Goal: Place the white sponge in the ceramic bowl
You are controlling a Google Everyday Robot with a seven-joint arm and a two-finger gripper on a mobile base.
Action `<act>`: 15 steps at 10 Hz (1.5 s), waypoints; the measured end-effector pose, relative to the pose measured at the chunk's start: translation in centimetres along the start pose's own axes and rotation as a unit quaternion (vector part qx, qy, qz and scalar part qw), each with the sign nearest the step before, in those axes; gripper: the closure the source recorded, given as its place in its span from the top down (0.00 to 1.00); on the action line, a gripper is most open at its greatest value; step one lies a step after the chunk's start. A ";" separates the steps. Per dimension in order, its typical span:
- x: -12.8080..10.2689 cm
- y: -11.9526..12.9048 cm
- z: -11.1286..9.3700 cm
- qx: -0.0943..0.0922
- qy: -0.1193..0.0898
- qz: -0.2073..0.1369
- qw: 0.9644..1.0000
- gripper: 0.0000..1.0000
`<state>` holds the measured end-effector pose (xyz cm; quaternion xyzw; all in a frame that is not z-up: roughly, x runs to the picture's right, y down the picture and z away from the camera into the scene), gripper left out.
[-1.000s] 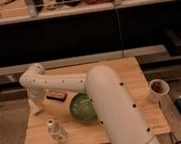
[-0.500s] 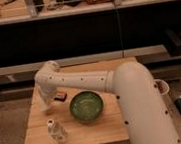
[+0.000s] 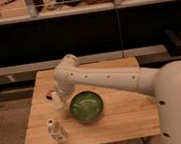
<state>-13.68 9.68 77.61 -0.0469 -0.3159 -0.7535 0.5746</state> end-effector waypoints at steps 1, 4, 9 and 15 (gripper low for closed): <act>-3.1 2.6 -0.6 0.000 -0.012 0.041 0.999 0.00; -9.0 6.5 -0.1 0.003 -0.033 0.114 0.993 0.07; -10.9 10.6 0.1 -0.037 -0.006 0.143 0.989 0.59; -10.7 10.1 1.8 -0.014 0.001 0.187 0.982 0.80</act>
